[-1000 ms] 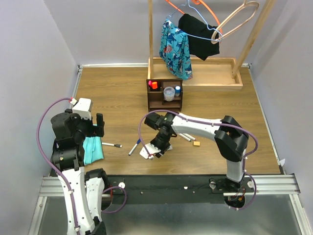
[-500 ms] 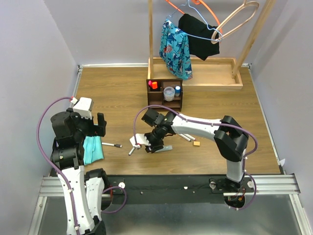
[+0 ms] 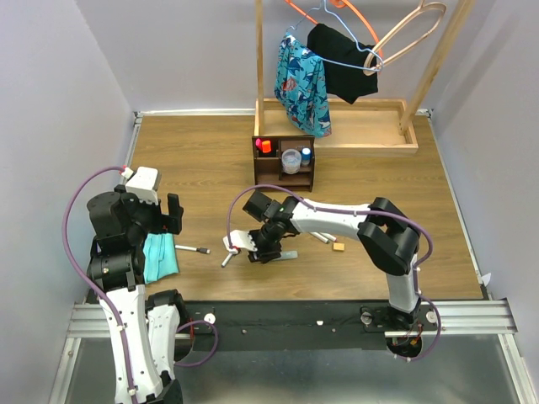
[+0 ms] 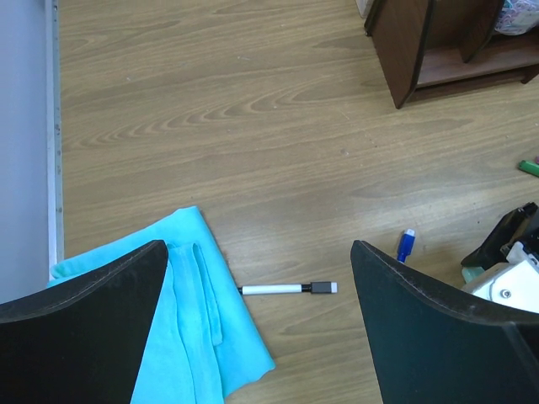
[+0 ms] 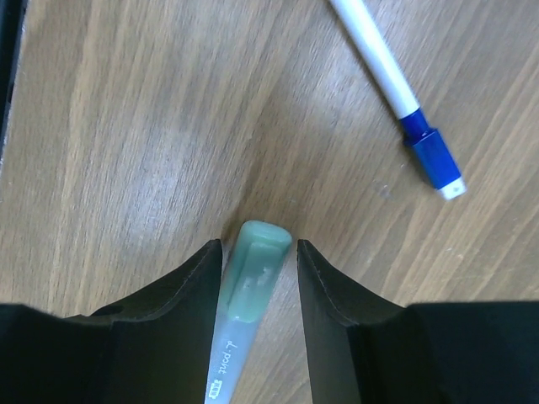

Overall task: Sort the stationery into containers
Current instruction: Pick up the pen from the center of the board.

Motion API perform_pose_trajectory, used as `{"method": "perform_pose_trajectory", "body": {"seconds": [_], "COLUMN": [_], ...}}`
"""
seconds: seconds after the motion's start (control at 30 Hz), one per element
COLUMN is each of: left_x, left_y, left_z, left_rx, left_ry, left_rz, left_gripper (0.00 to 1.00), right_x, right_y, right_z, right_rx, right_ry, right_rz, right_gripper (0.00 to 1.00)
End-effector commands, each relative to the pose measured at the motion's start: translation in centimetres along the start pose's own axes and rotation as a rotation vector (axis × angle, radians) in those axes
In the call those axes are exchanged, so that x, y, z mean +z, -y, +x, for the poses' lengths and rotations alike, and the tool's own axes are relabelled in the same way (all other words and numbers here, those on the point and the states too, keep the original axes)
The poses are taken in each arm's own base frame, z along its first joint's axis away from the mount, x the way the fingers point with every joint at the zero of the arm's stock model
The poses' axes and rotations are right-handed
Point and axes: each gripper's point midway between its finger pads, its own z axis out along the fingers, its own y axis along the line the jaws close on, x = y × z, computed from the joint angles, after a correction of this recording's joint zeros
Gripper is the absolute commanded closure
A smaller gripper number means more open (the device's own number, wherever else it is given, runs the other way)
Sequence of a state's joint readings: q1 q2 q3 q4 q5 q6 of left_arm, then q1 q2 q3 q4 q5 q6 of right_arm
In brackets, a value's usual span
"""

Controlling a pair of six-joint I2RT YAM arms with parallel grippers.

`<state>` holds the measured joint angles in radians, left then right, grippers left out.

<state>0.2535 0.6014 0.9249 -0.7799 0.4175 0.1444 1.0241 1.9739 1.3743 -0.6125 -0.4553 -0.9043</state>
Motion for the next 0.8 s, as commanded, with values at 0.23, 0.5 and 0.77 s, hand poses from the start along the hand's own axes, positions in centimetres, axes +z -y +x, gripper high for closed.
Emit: {"method": "perform_pose_trajectory", "body": {"seconds": [0.23, 0.5, 0.77], "left_x": [0.6, 0.7, 0.6], "left_y": [0.0, 0.9, 1.4], "left_z": [-0.4, -0.9, -1.5], "left_rx": [-0.018, -0.001, 0.010], "left_ry": [0.026, 0.027, -0.002], "left_rz": [0.015, 0.075, 0.120], "left_gripper": [0.01, 0.03, 0.05], "right_x": [1.9, -3.4, -18.6], "right_y": [-1.6, 2.7, 10.9], "right_z": [3.0, -3.5, -12.7], "right_rx": [0.071, 0.229, 0.330], "right_ry": [-0.072, 0.093, 0.619], "right_rz": [-0.013, 0.068, 0.238], "right_gripper": [0.65, 0.88, 0.99]}}
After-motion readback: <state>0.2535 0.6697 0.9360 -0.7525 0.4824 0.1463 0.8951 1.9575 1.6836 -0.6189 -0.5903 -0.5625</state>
